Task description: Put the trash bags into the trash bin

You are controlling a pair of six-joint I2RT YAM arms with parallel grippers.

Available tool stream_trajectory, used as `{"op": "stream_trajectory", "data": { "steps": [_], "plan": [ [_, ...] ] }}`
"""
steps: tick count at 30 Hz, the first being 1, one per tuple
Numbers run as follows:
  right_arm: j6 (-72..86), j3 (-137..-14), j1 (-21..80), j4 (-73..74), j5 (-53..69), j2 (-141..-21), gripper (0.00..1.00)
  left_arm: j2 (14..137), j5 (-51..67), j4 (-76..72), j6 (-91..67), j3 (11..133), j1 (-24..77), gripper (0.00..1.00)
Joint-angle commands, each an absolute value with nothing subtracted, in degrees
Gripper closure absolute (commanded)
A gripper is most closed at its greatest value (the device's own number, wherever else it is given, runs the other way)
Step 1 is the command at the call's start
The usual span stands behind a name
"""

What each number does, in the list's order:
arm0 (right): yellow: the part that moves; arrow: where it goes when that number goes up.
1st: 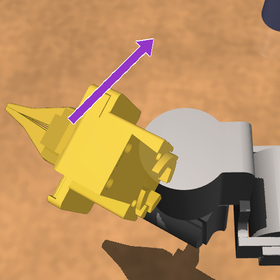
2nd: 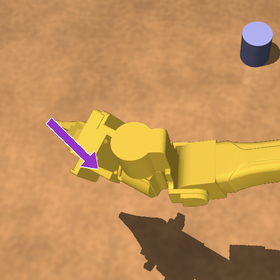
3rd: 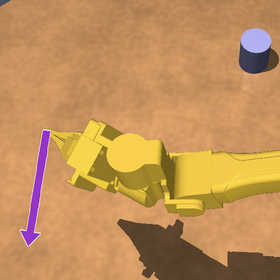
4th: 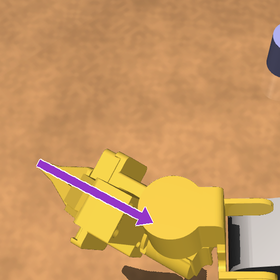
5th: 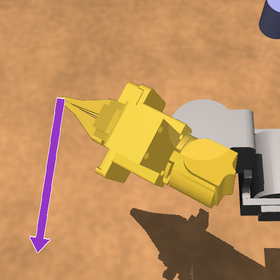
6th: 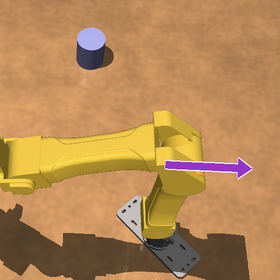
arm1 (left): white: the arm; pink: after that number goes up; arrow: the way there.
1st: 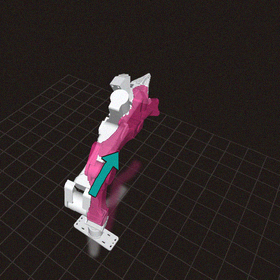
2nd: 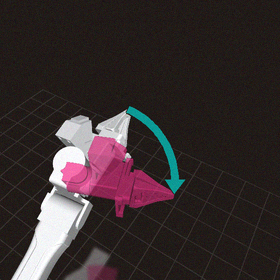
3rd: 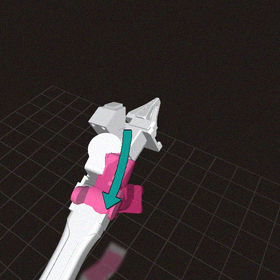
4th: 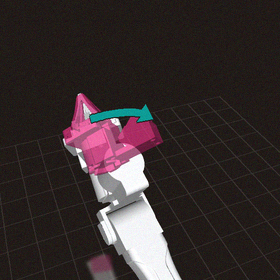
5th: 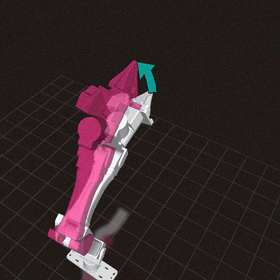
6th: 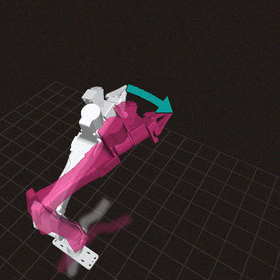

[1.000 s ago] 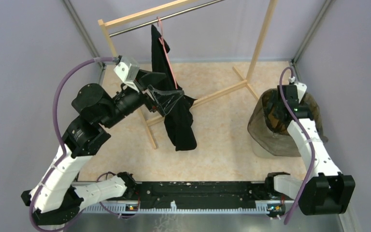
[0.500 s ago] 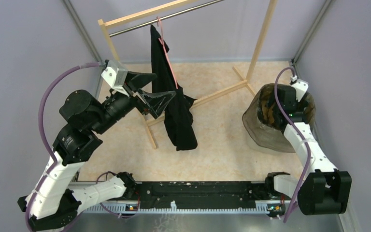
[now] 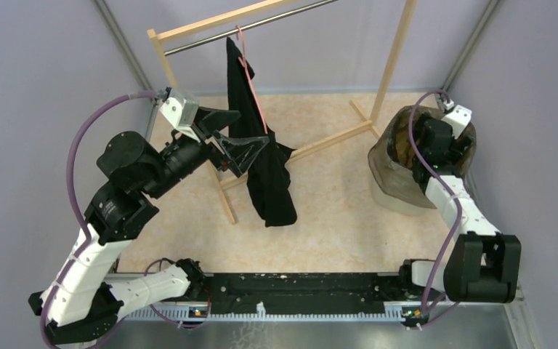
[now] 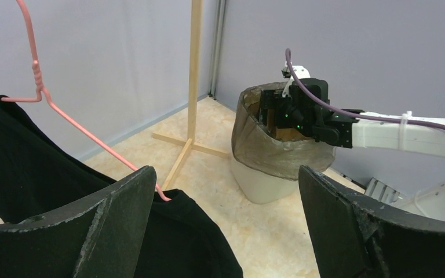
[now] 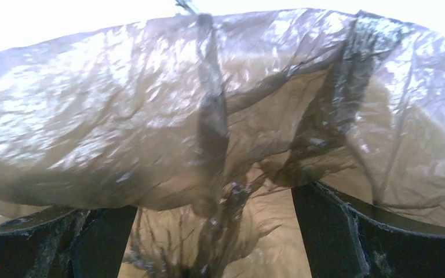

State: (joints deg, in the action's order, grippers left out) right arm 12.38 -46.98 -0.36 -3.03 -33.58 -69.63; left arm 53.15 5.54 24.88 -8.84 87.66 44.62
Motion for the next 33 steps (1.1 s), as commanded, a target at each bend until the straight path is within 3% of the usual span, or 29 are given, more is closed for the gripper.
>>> {"op": "stream_trajectory", "data": {
  "steps": [1, 16, 21, 27, 30, 33],
  "plan": [
    [11.9, -51.7, -4.8, -6.6, -35.2, -74.3, 0.03, 53.2, 5.7, 24.2, -9.4, 89.6, 44.5, 0.02],
    [18.2, -65.2, -4.2, 33.9, -17.6, -58.9, 0.01, 51.6, -3.9, 22.1, -5.7, 87.0, 44.5, 0.01],
    [17.3, -81.0, -4.2, 43.6, -10.5, -55.9, 0.01, 51.6, -7.5, 21.7, -5.7, 87.9, 44.5, 0.02],
    [18.6, -98.1, -4.2, 47.2, 15.9, -53.4, 0.01, 50.4, -13.3, 19.8, -3.9, 91.4, 44.5, 0.01],
    [18.0, -101.0, -4.2, 45.9, 22.7, -49.5, 0.01, 49.5, -16.0, 19.0, -1.9, 93.0, 44.5, 0.01],
    [15.8, -103.4, -4.2, 45.1, 21.8, -44.8, 0.01, 48.4, -19.6, 18.7, -0.5, 94.0, 44.5, 0.01]
  ]
}}
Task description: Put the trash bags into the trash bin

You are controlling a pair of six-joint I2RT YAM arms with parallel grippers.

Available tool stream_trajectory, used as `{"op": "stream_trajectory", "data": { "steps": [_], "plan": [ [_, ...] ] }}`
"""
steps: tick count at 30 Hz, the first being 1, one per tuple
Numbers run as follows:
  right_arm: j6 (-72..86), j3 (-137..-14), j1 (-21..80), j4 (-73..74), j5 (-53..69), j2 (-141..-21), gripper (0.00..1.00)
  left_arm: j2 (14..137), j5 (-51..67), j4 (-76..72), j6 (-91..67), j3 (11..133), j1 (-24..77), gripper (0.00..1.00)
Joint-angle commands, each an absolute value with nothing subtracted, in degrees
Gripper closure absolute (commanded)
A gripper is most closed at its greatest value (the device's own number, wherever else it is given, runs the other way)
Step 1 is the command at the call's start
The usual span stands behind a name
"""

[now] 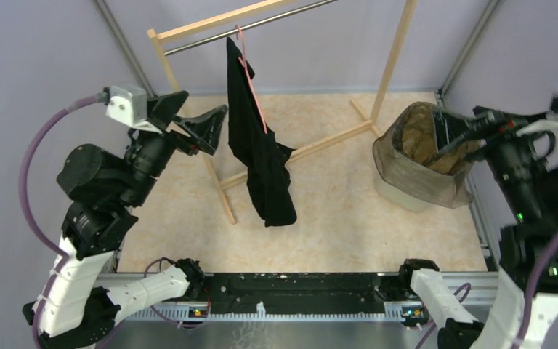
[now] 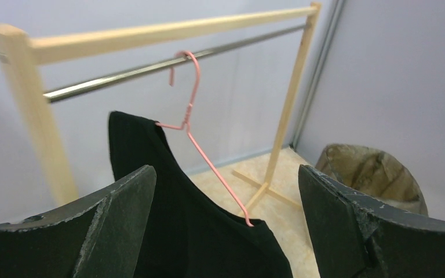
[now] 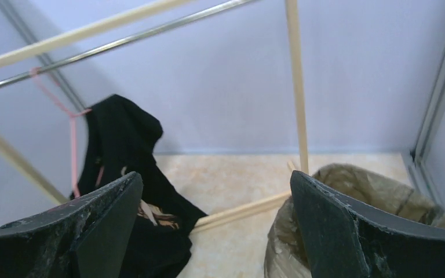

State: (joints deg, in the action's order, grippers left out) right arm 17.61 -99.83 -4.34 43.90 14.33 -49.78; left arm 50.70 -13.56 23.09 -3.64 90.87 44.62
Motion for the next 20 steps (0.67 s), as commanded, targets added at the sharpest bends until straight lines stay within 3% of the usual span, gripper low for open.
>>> {"op": "stream_trajectory", "data": {
  "steps": [1, 10, 20],
  "plan": [
    [14.9, -104.4, -3.5, 45.0, 21.0, -43.6, 0.01, 48.0, -20.3, 18.4, 1.1, 94.0, 44.5, 0.01],
    [10.9, -104.6, -1.4, 46.4, 11.4, -36.7, 0.01, 48.7, -21.2, 17.2, 4.3, 95.9, 44.5, 0.01],
    [8.6, -103.3, 3.8, 46.5, 8.4, -37.3, 0.01, 47.3, -22.6, 18.0, 2.7, 94.1, 44.5, 0.01]
  ]
}}
